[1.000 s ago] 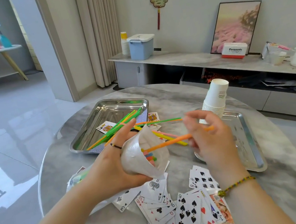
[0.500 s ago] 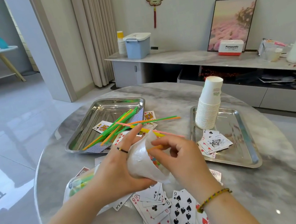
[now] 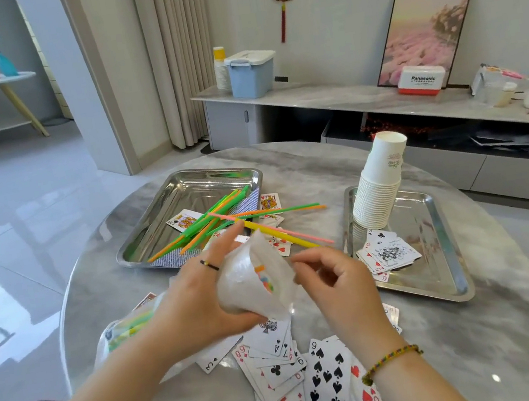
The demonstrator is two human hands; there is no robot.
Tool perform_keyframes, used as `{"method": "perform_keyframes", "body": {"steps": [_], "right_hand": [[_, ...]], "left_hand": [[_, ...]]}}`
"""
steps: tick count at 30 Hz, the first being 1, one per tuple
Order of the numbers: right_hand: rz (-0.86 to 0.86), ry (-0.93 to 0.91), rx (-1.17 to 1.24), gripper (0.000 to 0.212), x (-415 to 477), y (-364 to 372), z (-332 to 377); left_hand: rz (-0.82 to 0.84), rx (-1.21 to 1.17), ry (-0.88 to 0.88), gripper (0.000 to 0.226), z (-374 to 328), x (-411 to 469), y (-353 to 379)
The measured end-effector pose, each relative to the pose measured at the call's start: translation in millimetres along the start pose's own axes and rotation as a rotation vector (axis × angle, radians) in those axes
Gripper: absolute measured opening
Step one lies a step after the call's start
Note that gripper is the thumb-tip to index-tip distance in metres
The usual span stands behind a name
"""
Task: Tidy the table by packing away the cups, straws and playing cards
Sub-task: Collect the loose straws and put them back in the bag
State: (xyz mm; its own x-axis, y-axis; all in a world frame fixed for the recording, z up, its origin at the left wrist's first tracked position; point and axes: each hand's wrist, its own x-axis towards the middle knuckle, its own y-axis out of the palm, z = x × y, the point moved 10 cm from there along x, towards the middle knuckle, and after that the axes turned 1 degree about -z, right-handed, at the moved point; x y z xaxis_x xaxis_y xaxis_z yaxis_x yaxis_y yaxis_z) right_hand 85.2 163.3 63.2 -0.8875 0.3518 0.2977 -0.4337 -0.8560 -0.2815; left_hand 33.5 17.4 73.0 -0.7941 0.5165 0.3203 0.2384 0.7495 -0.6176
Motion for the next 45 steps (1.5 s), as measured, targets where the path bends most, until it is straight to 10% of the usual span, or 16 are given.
{"method": "perform_keyframes", "body": {"steps": [9,23,30,37,45], "right_hand": [[0.296,0.039,-0.495,0.019,16.8,43.7,-54.5],[0.787,-0.465,-1.108,0.03,18.6,186.5,-79.8],[0.838,-0.459,-1.265,0.02,34.9,183.3,-88.8],[0.487,-0.553,-1.364,0.014,73.7,128.8,-67.8],[0.421,-0.092,-1.141,0.031,149.0,75.8,-99.0]], "left_hand": [[-0.168,-0.065,-0.096,0.097,63.1,26.6,-58.3],[-0.179,-0.032,-0.219,0.087,126.5,29.4,-63.5],[-0.189,0.018,-0.242,0.083,135.8,32.8,-64.0],[-0.212,0.069,-0.346,0.075,158.9,36.0,-67.2],[-0.18,0.184,-0.375,0.075,165.9,39.3,-59.0]]}}
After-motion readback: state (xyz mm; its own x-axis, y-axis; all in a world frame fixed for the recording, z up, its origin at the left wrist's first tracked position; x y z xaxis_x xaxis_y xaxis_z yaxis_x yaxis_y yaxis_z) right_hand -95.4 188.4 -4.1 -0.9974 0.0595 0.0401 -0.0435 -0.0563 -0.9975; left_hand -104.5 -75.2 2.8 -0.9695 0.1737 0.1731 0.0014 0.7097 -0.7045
